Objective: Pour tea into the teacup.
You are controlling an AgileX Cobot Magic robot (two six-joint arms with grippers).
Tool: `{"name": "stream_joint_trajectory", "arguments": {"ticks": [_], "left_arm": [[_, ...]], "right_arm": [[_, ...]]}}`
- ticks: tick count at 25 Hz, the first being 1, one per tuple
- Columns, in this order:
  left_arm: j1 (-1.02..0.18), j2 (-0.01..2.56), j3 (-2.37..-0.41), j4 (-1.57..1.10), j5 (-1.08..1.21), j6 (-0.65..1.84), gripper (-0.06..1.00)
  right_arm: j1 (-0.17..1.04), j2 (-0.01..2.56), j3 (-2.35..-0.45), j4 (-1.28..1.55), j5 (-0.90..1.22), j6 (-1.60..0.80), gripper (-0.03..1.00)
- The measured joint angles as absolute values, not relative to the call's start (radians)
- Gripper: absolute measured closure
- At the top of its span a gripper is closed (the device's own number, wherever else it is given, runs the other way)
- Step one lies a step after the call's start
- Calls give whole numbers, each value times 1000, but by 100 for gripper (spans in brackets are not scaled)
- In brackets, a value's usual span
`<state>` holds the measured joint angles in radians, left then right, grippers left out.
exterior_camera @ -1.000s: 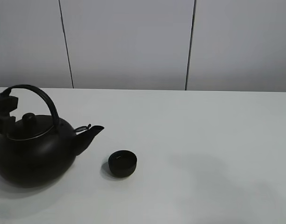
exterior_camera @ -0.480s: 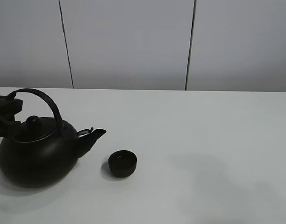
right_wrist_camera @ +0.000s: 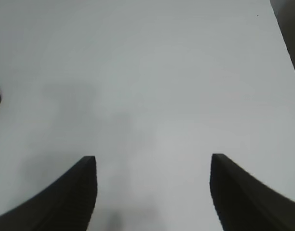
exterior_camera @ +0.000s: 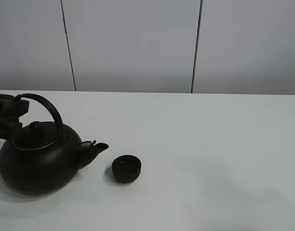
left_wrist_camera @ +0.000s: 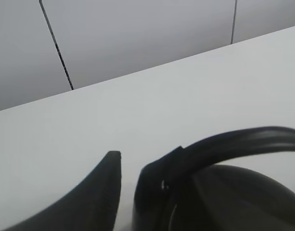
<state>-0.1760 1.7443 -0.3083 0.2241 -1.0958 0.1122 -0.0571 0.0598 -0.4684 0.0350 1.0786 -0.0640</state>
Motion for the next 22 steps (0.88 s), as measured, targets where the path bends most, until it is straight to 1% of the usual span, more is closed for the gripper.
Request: {"name": "stream_joint_trajectory", "arguments": {"ticks": [4, 15, 22], "left_arm": [[-176, 1744, -293, 223, -1125, 106, 66], [-176, 1743, -192, 219, -1138, 96, 66], [-176, 1738, -148, 152, -1141, 91, 66]], "right_arm": [[-57, 60, -468, 35, 1079, -64, 50], [-57, 60, -468, 35, 1080, -64, 50], [-57, 60, -468, 35, 1080, -64, 50]]}}
